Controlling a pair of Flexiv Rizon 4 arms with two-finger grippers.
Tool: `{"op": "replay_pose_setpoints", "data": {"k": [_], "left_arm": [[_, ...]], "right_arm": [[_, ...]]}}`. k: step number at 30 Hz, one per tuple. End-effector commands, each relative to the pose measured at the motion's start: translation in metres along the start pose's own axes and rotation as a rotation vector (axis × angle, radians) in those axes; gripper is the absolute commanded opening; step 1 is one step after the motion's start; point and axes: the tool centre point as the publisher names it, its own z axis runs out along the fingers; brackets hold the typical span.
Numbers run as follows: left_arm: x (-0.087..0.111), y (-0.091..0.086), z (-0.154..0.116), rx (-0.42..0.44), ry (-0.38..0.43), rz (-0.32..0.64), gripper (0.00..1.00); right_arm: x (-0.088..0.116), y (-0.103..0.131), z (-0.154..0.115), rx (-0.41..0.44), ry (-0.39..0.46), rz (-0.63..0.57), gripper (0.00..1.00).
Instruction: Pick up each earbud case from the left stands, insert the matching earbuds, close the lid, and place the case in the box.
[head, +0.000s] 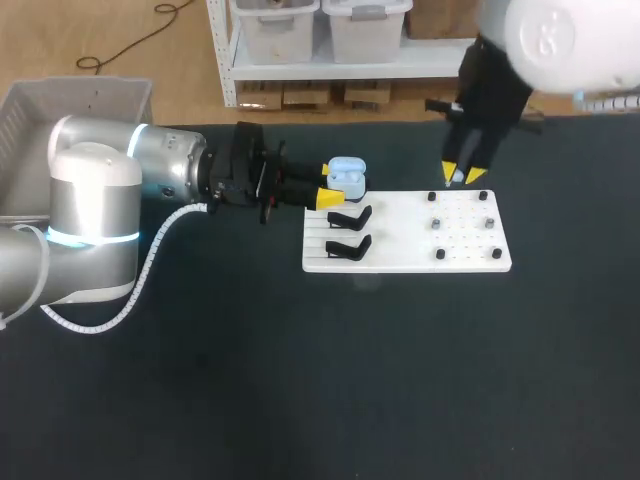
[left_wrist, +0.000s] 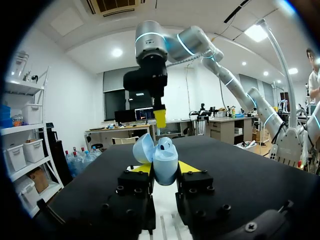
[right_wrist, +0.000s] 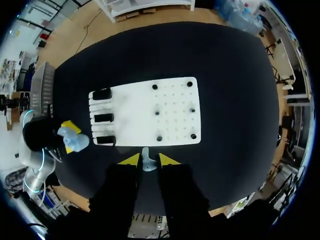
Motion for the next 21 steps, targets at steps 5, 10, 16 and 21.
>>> {"op": "replay_pose_setpoints", "data": {"k": [5,10,16,21], "left_arm": [[0.000,-0.002,0.000,-0.006,0.000,0.003,0.00],[0.000,-0.002,0.000,-0.006,0.000,0.003,0.00],[0.000,-0.002,0.000,-0.006,0.000,0.003,0.00],[0.000,-0.002,0.000,-0.006,0.000,0.003,0.00]], "right_arm": [[0.012,0.030,-0.026,0.023,0.097,-0.089,0.00],[0.017,0.047,-0.025,0.041,0.109,-0.123,0.00],[0.025,0.073,-0.024,0.062,0.082,-0.185,0.00],[0.027,0.094,-0.023,0.070,0.002,-0.220,0.00]]}}
